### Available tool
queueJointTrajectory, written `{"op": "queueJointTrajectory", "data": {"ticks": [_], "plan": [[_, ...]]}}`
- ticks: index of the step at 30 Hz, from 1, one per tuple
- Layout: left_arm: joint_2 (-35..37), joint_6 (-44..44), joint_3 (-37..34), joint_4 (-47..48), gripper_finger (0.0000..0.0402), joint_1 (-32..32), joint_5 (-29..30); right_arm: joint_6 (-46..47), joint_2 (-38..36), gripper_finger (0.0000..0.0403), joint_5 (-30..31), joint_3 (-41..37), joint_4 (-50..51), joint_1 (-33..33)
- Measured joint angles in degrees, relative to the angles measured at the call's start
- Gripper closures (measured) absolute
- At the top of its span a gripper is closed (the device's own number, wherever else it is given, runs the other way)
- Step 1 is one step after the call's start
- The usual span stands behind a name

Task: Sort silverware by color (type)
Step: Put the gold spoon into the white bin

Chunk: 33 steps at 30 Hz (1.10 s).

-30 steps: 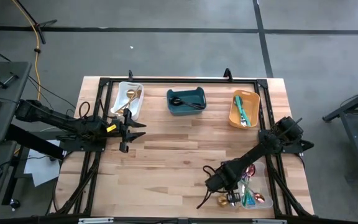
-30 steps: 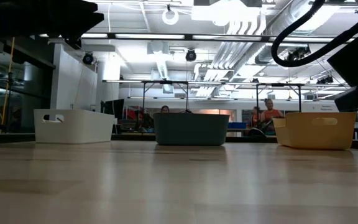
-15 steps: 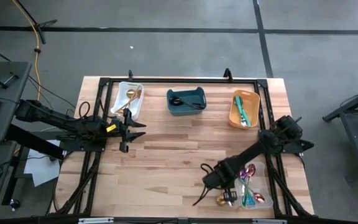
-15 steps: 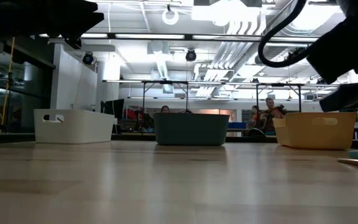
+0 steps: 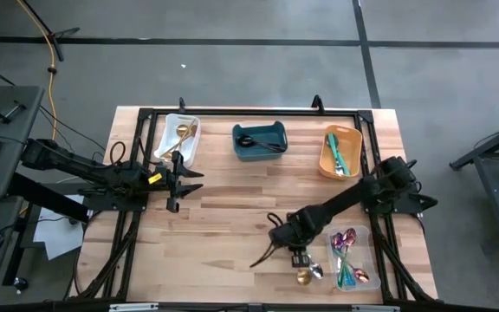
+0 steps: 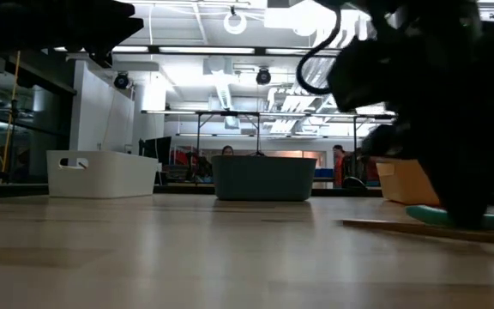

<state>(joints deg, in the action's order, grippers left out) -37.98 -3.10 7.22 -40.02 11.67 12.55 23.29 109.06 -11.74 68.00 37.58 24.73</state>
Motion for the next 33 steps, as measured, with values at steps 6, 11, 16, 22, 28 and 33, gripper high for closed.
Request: {"op": "queueJointTrajectory", "data": {"ticks": [6, 11, 16, 22, 28, 33], "plan": [[0.0, -0.1, 0.0, 0.3, 0.0271, 0.0, 0.0, -3.0, -0.1, 0.0403, 0.2, 0.1, -0.1, -3.1], [0.0, -0.1, 0.0, 0.4, 0.0271, 0.0, 0.0, -2.8, -1.2, 0.0403, 0.1, 0.1, 2.4, -4.6], [0.0, -0.1, 0.0, 0.3, 0.0271, 0.0, 0.0, -0.4, -2.7, 0.0403, -0.4, 2.2, 0.8, -3.0], [0.0, -0.1, 0.0, 0.3, 0.0271, 0.0, 0.0, 4.3, -2.2, 0.0403, 0.8, 6.7, -8.9, 2.5], [0.0, -0.1, 0.0, 0.4, 0.0271, 0.0, 0.0, 9.7, -2.2, 0.0403, 3.3, 7.0, -18.6, 5.5], [0.0, -1.5, 0.0, 0.2, 0.0271, 0.0, 0.0, 13.6, -2.2, 0.0396, 5.0, 6.9, -19.2, 6.5]]}}
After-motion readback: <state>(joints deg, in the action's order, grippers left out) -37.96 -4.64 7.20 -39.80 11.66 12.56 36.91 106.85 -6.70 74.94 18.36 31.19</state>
